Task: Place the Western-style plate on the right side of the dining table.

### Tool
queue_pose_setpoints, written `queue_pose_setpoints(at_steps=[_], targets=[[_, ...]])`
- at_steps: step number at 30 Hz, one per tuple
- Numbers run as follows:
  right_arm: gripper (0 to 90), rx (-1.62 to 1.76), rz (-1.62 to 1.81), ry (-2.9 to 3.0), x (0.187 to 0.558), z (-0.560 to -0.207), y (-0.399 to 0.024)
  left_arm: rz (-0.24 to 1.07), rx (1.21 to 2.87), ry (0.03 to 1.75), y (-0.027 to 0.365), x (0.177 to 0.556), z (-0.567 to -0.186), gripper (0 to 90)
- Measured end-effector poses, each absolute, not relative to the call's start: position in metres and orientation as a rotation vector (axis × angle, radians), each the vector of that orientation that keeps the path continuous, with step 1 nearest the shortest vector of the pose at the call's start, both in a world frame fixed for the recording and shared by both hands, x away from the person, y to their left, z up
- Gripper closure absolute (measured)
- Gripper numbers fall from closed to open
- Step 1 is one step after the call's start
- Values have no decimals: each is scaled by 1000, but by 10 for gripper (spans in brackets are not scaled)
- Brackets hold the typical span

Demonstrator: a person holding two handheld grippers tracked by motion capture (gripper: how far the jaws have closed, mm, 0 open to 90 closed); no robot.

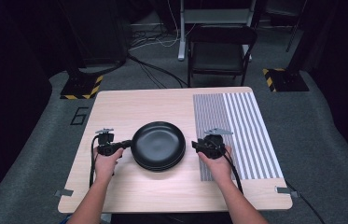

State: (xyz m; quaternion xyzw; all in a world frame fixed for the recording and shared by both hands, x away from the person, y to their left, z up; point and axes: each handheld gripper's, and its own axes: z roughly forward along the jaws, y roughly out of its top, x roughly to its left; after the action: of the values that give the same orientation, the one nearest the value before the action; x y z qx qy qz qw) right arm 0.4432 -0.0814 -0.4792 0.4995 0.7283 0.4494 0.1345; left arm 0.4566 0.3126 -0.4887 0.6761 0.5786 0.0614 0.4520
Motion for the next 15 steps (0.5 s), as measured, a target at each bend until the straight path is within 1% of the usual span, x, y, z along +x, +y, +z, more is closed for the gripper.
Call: queue_pose_setpoints(at_steps=[7, 15], targets=[[658, 1578, 1373, 2115, 449, -481, -73, 146, 1649, 1437, 313, 455, -489, 829], [648, 1672, 1405, 2122, 457, -489, -62, 123, 1648, 1435, 309, 454, -490, 829]])
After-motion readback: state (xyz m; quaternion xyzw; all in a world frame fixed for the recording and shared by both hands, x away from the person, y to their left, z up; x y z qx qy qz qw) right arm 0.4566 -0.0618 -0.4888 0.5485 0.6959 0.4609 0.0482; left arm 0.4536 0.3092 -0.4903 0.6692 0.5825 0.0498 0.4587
